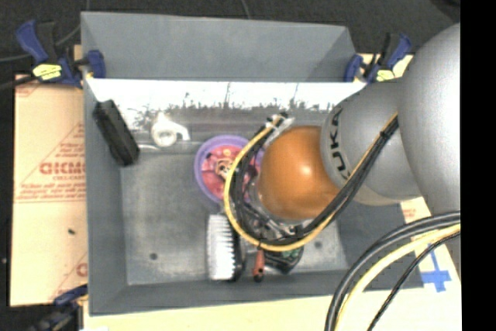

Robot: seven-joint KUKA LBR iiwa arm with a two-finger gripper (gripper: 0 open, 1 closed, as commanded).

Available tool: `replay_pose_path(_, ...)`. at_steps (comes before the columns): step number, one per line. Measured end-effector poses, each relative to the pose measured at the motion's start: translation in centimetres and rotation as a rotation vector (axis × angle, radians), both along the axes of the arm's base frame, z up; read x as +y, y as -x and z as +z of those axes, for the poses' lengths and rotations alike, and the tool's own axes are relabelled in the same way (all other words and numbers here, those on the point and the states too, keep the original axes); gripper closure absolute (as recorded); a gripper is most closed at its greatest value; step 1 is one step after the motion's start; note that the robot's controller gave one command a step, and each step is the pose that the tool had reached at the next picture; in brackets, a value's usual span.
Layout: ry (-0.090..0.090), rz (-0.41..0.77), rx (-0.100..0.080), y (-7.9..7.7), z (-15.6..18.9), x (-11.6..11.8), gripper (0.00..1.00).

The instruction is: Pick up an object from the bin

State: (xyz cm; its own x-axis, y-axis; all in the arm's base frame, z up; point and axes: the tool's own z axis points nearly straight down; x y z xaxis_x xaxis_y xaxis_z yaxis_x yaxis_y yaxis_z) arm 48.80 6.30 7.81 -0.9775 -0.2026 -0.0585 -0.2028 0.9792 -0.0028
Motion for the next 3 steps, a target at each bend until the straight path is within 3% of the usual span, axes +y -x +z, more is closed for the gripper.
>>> replay_pose_path(2,0.0,-0.004,0.0,0.0,0.0,0.0,1.0)
replay_pose_path(3,0.005,0.03,0.019,-0.5,8.5,-1.5,1.0)
